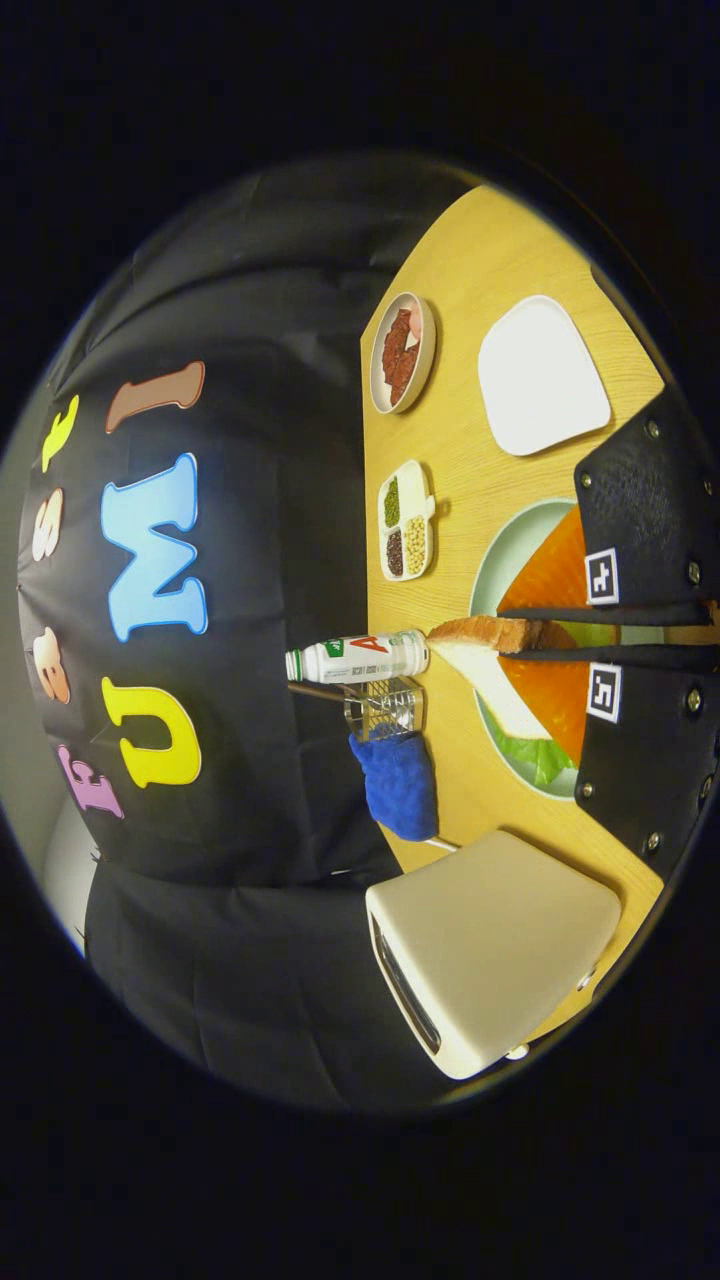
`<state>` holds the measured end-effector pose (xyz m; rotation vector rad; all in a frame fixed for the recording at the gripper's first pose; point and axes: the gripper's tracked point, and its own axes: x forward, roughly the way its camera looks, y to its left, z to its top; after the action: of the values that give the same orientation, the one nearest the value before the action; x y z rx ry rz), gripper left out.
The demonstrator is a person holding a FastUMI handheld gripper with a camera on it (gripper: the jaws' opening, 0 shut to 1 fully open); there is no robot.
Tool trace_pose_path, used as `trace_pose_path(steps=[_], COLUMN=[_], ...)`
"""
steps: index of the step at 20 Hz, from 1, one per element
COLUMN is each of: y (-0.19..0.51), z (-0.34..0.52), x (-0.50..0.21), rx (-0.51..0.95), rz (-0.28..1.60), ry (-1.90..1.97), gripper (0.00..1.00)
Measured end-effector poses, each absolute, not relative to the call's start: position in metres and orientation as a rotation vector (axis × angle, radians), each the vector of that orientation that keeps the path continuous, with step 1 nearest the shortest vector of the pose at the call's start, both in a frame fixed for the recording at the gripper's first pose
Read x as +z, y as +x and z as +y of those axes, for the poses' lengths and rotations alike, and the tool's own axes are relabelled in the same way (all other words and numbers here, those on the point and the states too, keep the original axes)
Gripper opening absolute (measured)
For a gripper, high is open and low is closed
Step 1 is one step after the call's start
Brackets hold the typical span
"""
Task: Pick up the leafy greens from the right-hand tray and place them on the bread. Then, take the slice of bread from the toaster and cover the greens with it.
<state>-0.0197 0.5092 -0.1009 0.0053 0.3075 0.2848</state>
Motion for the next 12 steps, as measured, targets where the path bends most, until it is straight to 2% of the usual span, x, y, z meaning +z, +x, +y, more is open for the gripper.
trace_pose_path(steps=[5, 6, 12], y=[-0.019, -0.019, -0.024], z=[0.492, 0.490, 0.470], x=[-0.114, -0.117, -0.107], rx=[0.270, 0.268, 0.308], rz=[0.332, 0.337, 0.299], ry=[-0.054, -0.059, -0.012], gripper=[0.23, 0.33, 0.34])
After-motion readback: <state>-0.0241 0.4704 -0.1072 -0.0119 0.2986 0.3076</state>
